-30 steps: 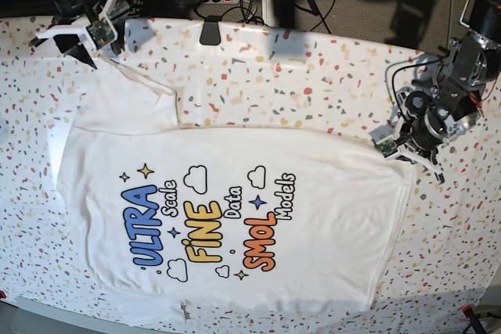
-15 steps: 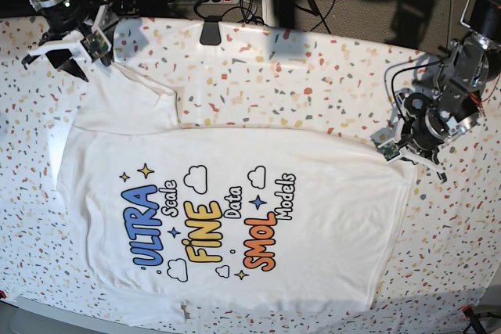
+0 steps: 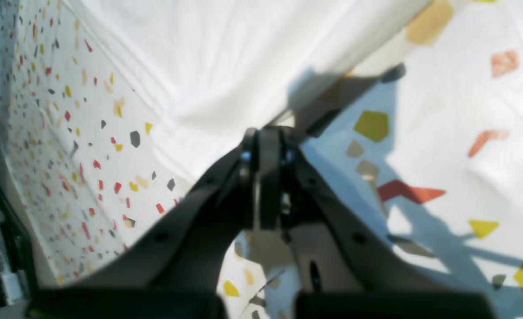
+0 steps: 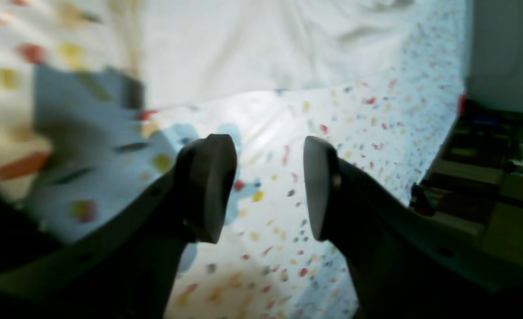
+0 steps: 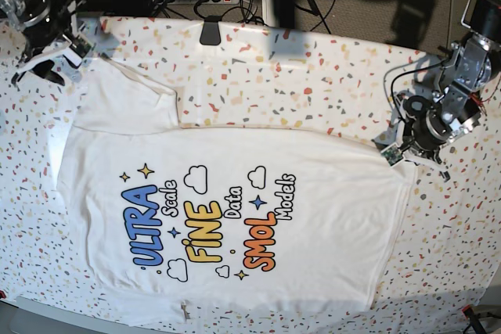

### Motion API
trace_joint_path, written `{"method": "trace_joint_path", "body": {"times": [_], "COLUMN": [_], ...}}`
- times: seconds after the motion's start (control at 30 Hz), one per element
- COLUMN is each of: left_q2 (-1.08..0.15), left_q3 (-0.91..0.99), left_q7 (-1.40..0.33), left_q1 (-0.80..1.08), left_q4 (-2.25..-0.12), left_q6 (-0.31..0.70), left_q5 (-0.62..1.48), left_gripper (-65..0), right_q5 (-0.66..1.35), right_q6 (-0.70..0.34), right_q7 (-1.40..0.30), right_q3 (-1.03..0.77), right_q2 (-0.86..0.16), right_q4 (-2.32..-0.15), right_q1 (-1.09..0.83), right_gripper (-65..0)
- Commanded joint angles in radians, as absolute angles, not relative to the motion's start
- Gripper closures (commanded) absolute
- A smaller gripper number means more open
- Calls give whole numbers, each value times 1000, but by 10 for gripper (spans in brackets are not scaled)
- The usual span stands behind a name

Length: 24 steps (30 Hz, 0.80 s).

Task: Fold the T-shirt properly
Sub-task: 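Grasp the shirt's shoulder edges with both grippers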

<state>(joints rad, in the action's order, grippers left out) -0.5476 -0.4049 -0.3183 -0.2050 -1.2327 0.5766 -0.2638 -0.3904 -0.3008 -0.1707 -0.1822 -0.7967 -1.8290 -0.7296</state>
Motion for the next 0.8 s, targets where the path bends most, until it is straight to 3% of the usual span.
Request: {"method": "trace_joint_path", "body": {"times": [0.0,0.33,0.77], "left_q2": [-557,-558,-558], "left_q3": [-402,-402,-402], "left_q7": [-322,-325,-348], "left_q1": [-214,-214,-214], "left_q4": [-1238,-1238,-1237], "left_q6": [599,559,542], "left_q5": [-242,-242,-242], "left_gripper": [0,0,0], "right_q5": [-398,-546,-517], "right_q6": [-305,-313,-383], "right_q7": [-149,-180,-188], "right_q3": [-175,102,310], "right_q2": [-825,-844,-856], "right_q4": [-1823,-1587,-1574], "right_q1": [-709,-406,-273], "right_gripper": [-286,-286,-286]}}
